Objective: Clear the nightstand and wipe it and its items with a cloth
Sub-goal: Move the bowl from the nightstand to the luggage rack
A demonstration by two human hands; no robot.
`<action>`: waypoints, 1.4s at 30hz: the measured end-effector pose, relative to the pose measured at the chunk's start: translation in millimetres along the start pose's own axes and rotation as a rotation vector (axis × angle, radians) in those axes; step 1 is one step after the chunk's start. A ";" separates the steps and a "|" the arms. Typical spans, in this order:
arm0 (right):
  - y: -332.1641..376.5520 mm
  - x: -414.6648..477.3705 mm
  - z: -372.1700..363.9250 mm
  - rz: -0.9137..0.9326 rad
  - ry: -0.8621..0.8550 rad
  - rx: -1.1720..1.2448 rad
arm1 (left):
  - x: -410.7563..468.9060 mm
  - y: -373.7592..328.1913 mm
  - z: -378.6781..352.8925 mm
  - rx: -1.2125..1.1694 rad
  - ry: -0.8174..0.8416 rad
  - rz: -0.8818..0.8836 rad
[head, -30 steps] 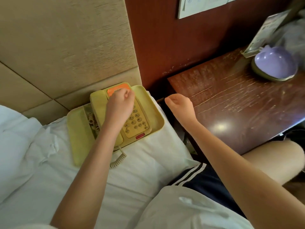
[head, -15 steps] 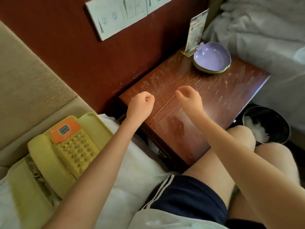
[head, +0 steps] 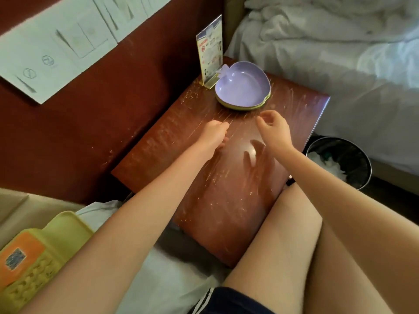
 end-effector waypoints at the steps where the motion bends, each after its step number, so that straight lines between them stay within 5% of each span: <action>1: -2.5 6.5 6.5 -0.007 -0.009 0.001 | 10.7 -3.2 -2.3 -0.018 -0.022 0.014; 9: -16.4 43.9 33.3 -0.041 -0.032 -0.063 | 69.4 -26.4 -1.7 -0.030 -0.245 0.082; 28: -39.8 41.9 23.5 0.012 0.004 -0.031 | 83.3 -37.3 -18.9 -0.216 -0.380 0.013; 42: -49.5 14.9 48.1 -0.052 -0.081 0.280 | 33.8 -25.4 -32.9 0.011 -0.240 -0.071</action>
Point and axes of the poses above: each hand's wrist, its own x-axis towards the middle knuckle, its own z-axis out of the back of the hand, y = z × x, the point moved 6 cm from there along x, towards the middle knuckle, and after that the axes turned 15 degrees about y, right-handed, at the moved point
